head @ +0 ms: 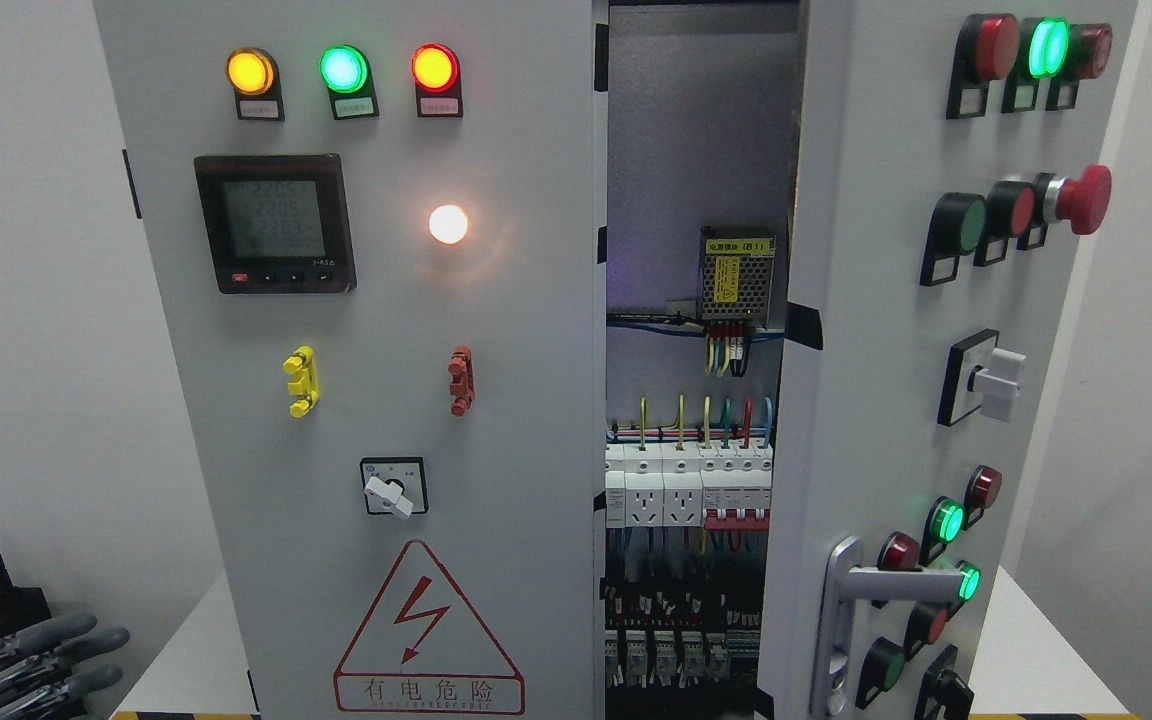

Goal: Open door with both hands

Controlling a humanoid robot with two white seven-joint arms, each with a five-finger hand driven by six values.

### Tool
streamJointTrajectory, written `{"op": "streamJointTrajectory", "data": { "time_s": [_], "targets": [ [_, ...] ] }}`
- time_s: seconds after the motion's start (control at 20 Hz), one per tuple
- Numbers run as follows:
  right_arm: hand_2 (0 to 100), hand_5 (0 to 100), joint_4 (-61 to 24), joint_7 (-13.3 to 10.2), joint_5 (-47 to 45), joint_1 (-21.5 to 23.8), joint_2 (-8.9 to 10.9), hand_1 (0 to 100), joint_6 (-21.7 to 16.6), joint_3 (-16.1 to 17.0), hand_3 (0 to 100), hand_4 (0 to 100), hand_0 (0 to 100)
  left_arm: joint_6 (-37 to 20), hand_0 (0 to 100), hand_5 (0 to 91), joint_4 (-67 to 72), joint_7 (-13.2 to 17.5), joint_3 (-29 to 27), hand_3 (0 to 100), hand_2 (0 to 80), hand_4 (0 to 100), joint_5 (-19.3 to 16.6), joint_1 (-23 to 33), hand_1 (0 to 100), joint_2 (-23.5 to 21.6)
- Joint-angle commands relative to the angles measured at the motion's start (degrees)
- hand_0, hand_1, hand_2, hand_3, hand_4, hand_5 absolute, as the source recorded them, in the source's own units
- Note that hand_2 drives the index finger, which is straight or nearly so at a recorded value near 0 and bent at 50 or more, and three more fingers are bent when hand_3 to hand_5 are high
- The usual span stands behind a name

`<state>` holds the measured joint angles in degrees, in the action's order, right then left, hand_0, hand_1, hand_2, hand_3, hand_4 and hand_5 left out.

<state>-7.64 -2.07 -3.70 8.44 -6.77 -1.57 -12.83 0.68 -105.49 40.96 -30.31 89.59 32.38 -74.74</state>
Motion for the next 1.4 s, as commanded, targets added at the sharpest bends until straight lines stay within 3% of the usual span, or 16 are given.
{"op": "streamJointTrajectory", "data": {
  "time_s": [0.0,0.2,0.3,0.4,0.65,0.85,0.95,1.05,1.25,1.35],
  "targets": [
    [0,0,0.0,0.05,0.01,0.0,0.0,0,-0.01,0.0,0,0,0,0.03,0,0.0,-3.93,0.18,-2.48,0,0.0,4,0.93,-0.38,0,-7.61],
    [0,0,0.0,0.14,-0.08,0.0,0.0,0,-0.01,0.0,0,0,0,-0.06,0,0.0,-4.29,0.18,-0.12,0,0.0,4,0.76,-1.61,0,-7.26],
    [0,0,0.0,0.05,0.01,0.0,0.0,0,-0.01,0.0,0,0,0,-0.06,0,0.0,-4.2,0.18,5.4,0,0.0,4,0.58,-7.64,0,-7.0],
    [0,0,0.0,0.05,0.01,0.0,0.0,0,-0.01,0.0,0,0,0,-0.06,0,0.0,-4.02,0.09,16.19,0,0.0,4,0.41,-18.43,0,-7.0],
    [0,0,0.0,0.14,0.01,0.0,0.0,0,-0.01,0.0,0,0,0,0.03,0,0.0,-2.27,-0.09,50.19,0,0.0,4,0.32,-51.39,0,-6.65],
    [0,0,0.0,0.05,0.01,0.0,0.0,0,-0.01,0.0,0,0,0,2.47,0,0.0,2.73,-0.35,65.17,0,0.0,4,-0.03,-69.86,0,-0.07],
    [0,0,0.0,0.14,0.01,0.0,0.0,0,-0.01,0.0,0,0,0,10.79,0,0.0,6.68,-0.35,69.22,0,0.0,4,-2.13,-77.78,0,6.33],
    [0,0,0.0,0.05,0.01,0.0,0.0,0,-0.01,0.0,0,0,0,16.97,0,0.0,10.73,-0.35,70.12,0,0.0,4,-3.9,-81.93,0,10.22],
    [0,0,0.0,0.05,0.01,0.0,0.0,0,-0.01,0.0,0,0,0,18.4,0,0.0,12.5,-0.61,70.47,0,0.0,4,-9.86,-83.0,0,16.19],
    [0,0,0.0,0.05,0.01,0.0,0.0,0,-0.01,0.0,0,0,0,18.48,0,0.0,13.2,-0.61,70.56,0,0.0,4,-10.4,-83.44,0,18.39]
  ]
}}
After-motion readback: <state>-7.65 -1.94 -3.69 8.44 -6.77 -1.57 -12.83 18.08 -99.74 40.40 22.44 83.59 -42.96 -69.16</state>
